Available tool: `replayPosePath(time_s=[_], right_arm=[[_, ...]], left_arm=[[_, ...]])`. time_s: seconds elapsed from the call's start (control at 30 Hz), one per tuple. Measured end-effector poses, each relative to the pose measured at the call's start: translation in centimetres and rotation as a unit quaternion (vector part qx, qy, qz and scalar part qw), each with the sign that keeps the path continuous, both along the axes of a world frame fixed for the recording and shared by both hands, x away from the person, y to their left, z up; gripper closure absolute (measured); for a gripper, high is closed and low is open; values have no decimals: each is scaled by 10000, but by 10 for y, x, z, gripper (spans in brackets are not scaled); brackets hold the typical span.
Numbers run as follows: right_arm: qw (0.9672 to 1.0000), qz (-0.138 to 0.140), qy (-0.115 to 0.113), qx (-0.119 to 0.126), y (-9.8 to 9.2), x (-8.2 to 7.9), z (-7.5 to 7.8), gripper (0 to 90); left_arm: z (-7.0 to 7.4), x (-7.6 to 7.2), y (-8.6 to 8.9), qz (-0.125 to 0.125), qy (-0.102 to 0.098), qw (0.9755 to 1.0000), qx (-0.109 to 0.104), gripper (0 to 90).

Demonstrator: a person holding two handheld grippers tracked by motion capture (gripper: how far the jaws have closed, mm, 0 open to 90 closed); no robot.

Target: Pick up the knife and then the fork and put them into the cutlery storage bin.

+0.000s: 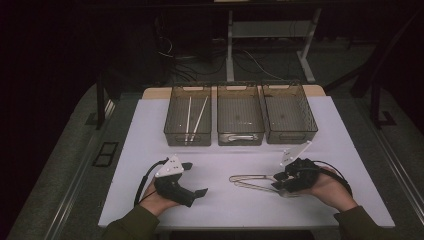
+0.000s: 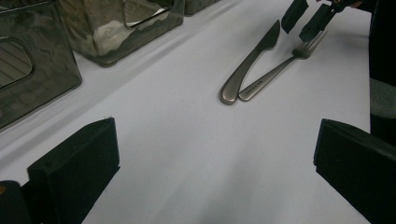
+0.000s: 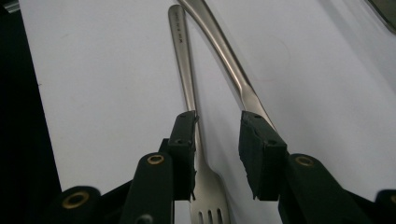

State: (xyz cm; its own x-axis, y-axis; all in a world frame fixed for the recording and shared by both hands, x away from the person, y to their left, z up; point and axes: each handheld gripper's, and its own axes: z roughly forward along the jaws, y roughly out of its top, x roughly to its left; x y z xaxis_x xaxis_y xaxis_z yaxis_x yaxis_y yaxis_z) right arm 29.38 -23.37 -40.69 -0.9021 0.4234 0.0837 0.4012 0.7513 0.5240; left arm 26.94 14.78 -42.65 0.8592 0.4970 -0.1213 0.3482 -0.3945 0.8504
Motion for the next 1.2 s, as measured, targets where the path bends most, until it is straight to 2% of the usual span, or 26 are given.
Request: replayPosePath(time_s=[0.2, 0.37, 0.53, 0.8, 0.9, 1.07, 1.2], right_arm=[[9997, 193, -10, -156, 15, 5, 0, 676], [9979, 342, -39, -552, 24, 8, -2, 689], [9959, 492, 20, -764, 31, 9, -5, 703], [9925, 698, 129, -994, 38, 9, -10, 740], [9919, 694, 186, -1049, 40, 8, -11, 750], [9896, 779, 180, -1196, 44, 8, -14, 769], [9872, 820, 76, -1367, 47, 7, -14, 784]], left_arm=[[0, 0, -1, -24, -17, 10000, -5, 0], [0, 0, 0, -27, -26, 10000, -13, 0], [0, 0, 0, -36, -23, 10000, -7, 0], [0, 0, 0, -42, -23, 10000, -5, 0], [0, 0, 0, -39, -20, 10000, 1, 0], [0, 0, 0, -46, -17, 10000, -4, 0], [0, 0, -1, -49, -18, 10000, -7, 0]])
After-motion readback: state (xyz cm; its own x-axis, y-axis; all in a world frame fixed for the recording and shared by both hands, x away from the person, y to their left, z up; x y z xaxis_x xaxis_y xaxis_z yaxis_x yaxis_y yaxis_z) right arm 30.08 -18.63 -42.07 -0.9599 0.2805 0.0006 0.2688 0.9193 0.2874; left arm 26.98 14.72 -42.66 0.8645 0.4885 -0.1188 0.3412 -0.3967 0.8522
